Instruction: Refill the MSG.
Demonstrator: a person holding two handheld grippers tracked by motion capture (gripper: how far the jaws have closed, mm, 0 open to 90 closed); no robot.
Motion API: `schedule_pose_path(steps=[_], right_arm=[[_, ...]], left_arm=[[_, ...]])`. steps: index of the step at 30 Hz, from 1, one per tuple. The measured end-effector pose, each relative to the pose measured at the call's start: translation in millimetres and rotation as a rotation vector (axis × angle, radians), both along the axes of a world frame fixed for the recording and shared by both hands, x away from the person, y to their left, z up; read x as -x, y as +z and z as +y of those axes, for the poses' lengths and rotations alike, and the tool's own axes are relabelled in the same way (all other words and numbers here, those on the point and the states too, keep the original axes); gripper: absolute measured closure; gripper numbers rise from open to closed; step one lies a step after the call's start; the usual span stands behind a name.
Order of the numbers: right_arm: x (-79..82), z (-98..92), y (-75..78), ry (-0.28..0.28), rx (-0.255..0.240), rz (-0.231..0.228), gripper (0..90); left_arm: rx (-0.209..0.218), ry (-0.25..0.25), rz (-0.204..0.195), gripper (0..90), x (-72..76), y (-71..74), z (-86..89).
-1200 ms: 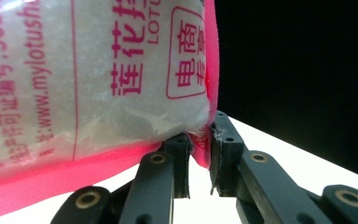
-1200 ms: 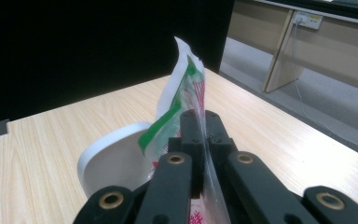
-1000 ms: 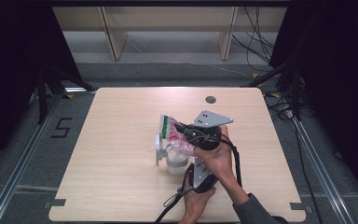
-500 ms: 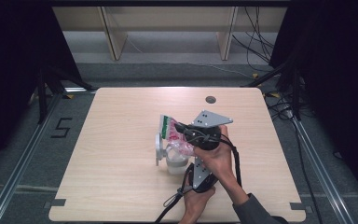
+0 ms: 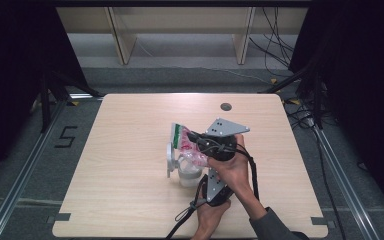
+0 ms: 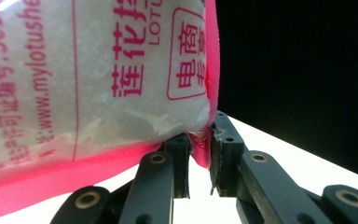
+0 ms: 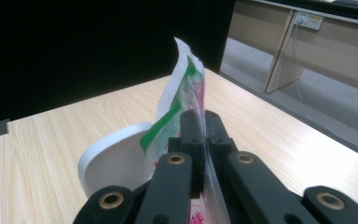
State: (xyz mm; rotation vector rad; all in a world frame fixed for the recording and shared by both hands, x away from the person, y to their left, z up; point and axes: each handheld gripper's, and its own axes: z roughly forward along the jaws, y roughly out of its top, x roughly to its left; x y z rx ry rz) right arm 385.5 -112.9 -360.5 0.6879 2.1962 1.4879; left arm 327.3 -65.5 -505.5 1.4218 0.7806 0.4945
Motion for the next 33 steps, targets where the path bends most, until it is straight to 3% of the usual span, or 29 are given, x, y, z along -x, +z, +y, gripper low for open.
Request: schedule_pose_path(steps=[8,11,17,21,25,27,31,33], right_arm=[[-0.1,0.4,-0.1,0.003,-0.005,0.002,90.0],[-0.6,0.6,-0.6,-0.002,0.0,-0.021,90.0],[1.4,1.5,0.1,0.002,0.006,0.004,90.0],[-0.2,1.4,-0.5,-0.001,0.01,-0.028,90.0],[-0.2,1.1,-0.9,0.003,0.008,-0.008,90.0],[-0.3,0.1,0.1,-0.003,0.011,-0.027,90.0],[0.7,2.8,-2.5,-0.013,0.006,-0.016,90.0],[-1.0,2.6,-2.7,0.006,0.004,-0.01,89.9]], left_arm=[[-0.004,0.004,0.003,79.0,-0.3,0.0,0.7],[-0.006,0.001,0.001,79.1,0.0,0.0,0.8],[-0.006,0.006,-0.001,79.1,0.1,0.2,0.9],[-0.005,0.003,-0.002,79.1,0.2,0.3,1.1],[0.001,-0.003,-0.001,79.1,-0.3,0.1,0.6],[-0.008,0.003,-0.003,79.0,0.2,0.3,0.8],[-0.002,0.001,0.002,79.0,0.0,-0.1,0.6],[-0.002,0.002,0.001,79.0,-0.4,-0.2,0.8]])
